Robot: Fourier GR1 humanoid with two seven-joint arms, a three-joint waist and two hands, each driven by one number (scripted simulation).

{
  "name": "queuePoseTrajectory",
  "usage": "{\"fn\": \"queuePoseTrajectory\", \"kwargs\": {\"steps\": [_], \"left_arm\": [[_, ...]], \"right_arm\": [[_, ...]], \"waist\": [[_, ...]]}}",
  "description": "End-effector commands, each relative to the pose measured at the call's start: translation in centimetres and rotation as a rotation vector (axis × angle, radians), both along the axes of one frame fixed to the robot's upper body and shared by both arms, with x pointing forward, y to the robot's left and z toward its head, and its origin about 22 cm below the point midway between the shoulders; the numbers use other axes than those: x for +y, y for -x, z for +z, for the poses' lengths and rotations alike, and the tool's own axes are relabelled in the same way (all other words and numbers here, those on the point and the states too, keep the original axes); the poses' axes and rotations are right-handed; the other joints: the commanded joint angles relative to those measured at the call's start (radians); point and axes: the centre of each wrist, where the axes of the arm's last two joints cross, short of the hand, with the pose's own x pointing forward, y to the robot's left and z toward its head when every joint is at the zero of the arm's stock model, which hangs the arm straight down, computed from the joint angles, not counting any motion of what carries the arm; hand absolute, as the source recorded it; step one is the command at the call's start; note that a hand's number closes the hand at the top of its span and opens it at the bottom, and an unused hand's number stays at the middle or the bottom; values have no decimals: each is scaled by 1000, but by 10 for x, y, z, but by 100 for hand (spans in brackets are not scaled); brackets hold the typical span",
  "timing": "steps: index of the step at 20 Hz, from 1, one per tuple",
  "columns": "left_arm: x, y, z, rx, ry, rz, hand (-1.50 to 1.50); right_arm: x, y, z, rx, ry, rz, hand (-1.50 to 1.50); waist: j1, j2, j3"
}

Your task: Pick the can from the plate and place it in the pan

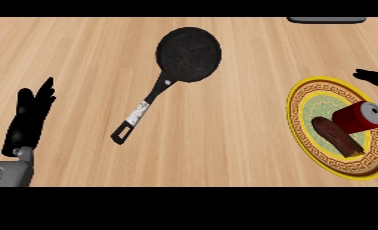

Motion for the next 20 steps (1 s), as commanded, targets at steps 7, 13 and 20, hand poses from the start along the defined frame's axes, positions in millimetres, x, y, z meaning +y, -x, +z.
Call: {"fn": "queuePoseTrajectory", "kwargs": {"steps": [7, 13, 20], "left_arm": [[4, 4, -8, 12, -13, -5, 0], [10, -5, -8, -1, 0, -2, 0], [10, -11, 39, -14, -10, -12, 0]], "right_arm": [[-5, 2, -24, 31, 82, -3, -150], [-11, -4, -46, 37, 67, 4, -150], [-4, -22, -37, 19, 62, -13, -150]], "waist": [[-2, 0, 0], [-3, 1, 0], [5, 0, 0]]}}
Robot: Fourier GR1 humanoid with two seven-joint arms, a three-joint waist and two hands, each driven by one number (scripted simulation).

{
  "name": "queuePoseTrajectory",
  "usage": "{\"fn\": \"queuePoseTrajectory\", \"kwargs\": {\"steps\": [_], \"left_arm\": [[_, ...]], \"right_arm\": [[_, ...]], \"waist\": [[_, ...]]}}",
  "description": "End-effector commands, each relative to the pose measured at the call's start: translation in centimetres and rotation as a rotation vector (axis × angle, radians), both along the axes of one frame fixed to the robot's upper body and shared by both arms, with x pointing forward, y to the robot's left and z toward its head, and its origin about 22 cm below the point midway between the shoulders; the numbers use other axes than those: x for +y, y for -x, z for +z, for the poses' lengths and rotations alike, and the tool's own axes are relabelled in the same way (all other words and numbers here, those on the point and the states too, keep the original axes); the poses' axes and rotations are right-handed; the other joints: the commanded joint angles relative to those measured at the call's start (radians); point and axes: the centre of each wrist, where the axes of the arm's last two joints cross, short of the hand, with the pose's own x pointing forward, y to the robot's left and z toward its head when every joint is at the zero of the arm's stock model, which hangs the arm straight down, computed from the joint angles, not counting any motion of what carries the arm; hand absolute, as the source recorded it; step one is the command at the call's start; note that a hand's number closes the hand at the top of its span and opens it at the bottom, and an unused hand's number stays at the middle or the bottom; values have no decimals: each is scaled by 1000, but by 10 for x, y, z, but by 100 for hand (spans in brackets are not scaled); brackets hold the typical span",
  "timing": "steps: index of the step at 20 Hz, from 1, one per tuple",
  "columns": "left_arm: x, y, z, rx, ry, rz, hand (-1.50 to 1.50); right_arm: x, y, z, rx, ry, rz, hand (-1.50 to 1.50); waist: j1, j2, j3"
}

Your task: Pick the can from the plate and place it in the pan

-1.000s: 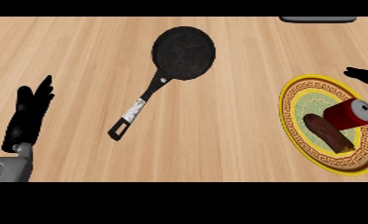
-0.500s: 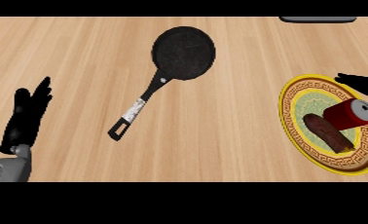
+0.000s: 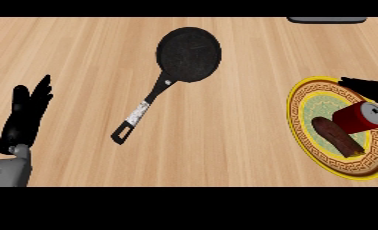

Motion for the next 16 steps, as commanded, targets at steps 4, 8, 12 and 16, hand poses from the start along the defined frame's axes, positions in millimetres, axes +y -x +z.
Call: {"fn": "queuePoseTrajectory", "kwargs": {"steps": [4, 8, 12, 16], "left_arm": [[0, 0, -6, 5, 1, -6, 0], [9, 12, -18, -5, 0, -5, 0], [4, -8, -9, 15, -15, 12, 0], [-9, -16, 2, 11, -10, 1, 0]], "right_arm": [[16, -7, 0, 17, 24, -4, -150], [6, -16, -24, 44, 40, -33, -150], [2, -27, -24, 32, 71, -30, -150], [-1, -29, -35, -35, 111, 61, 150]], "waist": [[-2, 0, 0], [2, 0, 0], [0, 1, 0], [3, 2, 0]]}}
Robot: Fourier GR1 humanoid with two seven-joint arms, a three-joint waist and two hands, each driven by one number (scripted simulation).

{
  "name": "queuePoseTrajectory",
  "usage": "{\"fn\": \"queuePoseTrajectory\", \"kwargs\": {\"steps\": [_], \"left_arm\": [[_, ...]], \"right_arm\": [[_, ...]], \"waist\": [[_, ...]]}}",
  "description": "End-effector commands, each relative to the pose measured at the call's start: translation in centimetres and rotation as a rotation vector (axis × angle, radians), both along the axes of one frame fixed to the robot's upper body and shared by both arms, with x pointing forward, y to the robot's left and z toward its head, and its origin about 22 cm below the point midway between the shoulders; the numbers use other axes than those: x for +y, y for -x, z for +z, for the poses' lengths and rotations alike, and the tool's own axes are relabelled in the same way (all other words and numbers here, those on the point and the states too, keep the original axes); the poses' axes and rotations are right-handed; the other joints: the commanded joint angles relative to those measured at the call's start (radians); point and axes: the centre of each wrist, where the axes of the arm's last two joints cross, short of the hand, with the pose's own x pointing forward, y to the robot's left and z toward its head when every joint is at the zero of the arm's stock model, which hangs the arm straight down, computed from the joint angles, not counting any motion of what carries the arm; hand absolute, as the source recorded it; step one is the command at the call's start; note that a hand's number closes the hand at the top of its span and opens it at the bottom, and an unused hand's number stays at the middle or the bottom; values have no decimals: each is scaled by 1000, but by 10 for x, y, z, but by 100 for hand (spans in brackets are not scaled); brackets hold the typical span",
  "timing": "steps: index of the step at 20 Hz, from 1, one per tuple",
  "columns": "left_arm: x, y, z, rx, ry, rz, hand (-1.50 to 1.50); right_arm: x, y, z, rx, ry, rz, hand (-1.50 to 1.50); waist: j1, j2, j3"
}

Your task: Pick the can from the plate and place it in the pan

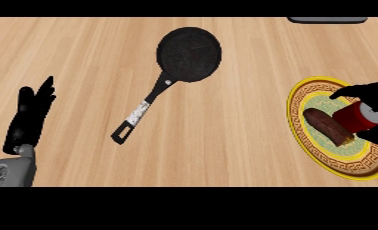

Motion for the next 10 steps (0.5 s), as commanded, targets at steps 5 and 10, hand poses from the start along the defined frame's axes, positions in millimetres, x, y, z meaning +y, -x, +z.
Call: {"fn": "queuePoseTrajectory", "kwargs": {"steps": [5, 10], "left_arm": [[-18, -7, 11, -10, -5, -3, 0], [-3, 13, 11, -2, 19, 1, 0]], "right_arm": [[-8, -7, -3, -130, 44, 49, 150], [-4, -4, -4, -135, 5, 50, 150]], "waist": [[0, 0, 1], [0, -2, 0]]}}
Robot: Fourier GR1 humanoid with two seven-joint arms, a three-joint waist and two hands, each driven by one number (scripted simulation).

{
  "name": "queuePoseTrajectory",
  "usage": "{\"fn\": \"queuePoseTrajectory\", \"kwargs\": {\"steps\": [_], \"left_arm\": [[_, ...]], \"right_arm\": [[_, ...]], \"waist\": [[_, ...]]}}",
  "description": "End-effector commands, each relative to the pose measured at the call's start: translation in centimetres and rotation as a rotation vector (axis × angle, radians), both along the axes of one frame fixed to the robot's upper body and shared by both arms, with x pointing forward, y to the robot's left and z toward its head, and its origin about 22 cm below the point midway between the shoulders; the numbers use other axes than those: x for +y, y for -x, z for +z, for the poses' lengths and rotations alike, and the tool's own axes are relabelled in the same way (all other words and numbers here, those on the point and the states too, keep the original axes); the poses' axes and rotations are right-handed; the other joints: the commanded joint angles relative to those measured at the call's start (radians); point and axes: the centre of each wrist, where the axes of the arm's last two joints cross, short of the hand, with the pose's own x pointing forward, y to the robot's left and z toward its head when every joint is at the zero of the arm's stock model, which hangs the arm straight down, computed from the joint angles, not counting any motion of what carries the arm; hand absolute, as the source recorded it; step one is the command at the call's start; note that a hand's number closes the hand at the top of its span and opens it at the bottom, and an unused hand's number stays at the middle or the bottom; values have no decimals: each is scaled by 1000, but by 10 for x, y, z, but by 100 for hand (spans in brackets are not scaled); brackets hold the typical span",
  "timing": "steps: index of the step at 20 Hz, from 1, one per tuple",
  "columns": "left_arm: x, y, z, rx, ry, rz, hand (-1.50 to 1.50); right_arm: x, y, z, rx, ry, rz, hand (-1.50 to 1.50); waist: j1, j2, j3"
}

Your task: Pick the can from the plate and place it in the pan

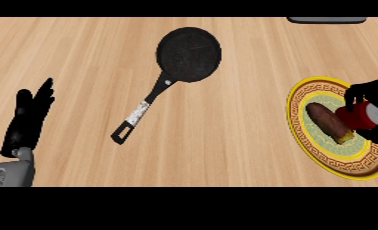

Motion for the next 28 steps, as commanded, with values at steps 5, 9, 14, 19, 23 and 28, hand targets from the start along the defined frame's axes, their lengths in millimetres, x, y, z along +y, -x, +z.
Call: {"fn": "queuePoseTrajectory", "kwargs": {"steps": [5, 9, 14, 19, 23, 28], "left_arm": [[14, 5, -7, -1, 12, -3, 0], [8, 6, -4, 8, 7, 2, 0], [-7, 4, -9, 19, 9, 18, 0], [-13, -2, -3, 23, 3, -12, 0], [-5, -7, 3, -3, -4, -9, 0], [0, 3, 1, -1, 8, -4, 0]], "right_arm": [[55, 0, -19, -19, -79, -212, 150], [105, 18, -42, -53, -111, -408, 150], [140, 22, 22, -464, -257, -325, 150], [176, 23, 35, -571, -366, -238, 150], [202, 14, 45, -569, -420, -250, 150], [253, -22, 60, -550, -530, -276, 150]], "waist": [[-6, -2, 0], [-18, -8, 0], [-21, -9, 1], [-4, 0, 1], [-1, 1, 1], [8, 1, 1]]}}
